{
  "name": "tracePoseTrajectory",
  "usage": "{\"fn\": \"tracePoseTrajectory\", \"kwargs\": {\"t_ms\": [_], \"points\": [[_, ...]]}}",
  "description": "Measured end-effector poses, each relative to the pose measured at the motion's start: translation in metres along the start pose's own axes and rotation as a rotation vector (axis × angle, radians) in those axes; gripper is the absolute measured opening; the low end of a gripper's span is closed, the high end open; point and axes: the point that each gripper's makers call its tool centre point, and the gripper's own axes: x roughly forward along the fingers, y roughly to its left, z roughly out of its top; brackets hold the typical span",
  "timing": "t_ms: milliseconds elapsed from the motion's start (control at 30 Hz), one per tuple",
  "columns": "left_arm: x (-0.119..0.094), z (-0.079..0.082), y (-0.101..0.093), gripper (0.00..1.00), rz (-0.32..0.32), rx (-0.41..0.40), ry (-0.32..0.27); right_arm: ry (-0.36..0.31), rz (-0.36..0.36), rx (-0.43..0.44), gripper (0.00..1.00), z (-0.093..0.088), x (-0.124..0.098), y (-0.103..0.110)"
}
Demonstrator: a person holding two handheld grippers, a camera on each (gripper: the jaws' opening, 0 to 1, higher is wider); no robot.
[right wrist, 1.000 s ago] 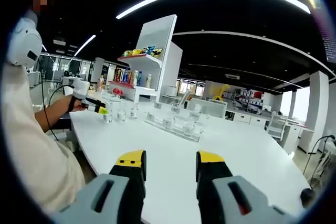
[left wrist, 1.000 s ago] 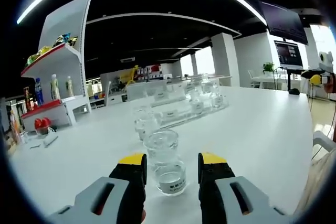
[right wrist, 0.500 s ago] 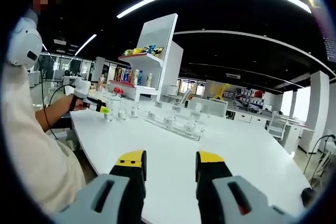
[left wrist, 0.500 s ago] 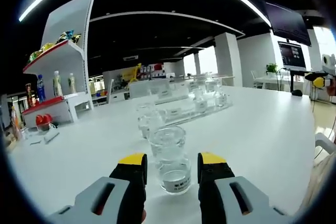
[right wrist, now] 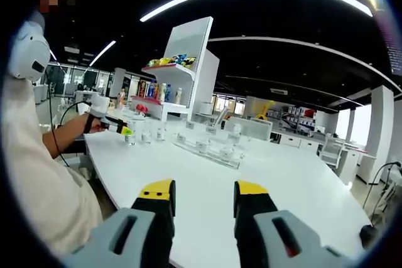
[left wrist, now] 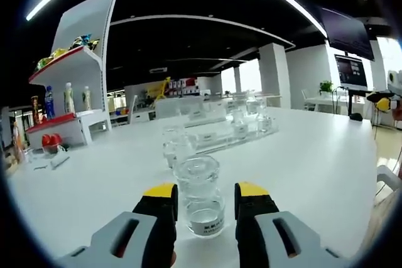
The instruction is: Identify the label on the chemical reagent bottle, grasp the chemical reagent bottle, and place it in the designated position on the reagent rack
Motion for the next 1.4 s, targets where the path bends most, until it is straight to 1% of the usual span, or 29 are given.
{"fn": "tracePoseTrajectory", "kwargs": {"t_ms": [133,300,567,933,1067,1233,1400], "points": [[0.0003,0.0033,0.0010,0.36,0.007,-0.004,-0.007,-0.003,0.001,-0.002,0.36,0.0018,0.0003,0.0005],[0.0006,0.0016,0.0013,0.35,0.009,-0.006,-0.001,0.001,0.001,-0.005,0.36,0.0018,0.0003,0.0022],[0.0009,0.0049,0.0040,0.33,0.016,-0.016,-0.009,0.004,0.004,-0.007,0.36,0.0008,0.0021,0.0037],[0.0051,0.0017,0.0093,0.31,0.030,-0.025,-0.002,0.005,0.005,-0.005,0.35,-0.0015,0.0026,0.0040],[0.0062,-0.0003,0.0082,0.31,0.025,-0.036,0.006,0.011,0.004,-0.005,0.35,-0.0027,0.0033,0.0048],[0.0071,0.0010,0.0090,0.26,0.026,-0.047,0.002,0.013,0.009,-0.005,0.34,-0.0032,0.0046,0.0066],[0.0076,0.0012,0.0101,0.26,0.025,-0.046,0.003,0.014,0.007,-0.002,0.34,-0.0038,0.0059,0.0060]]}}
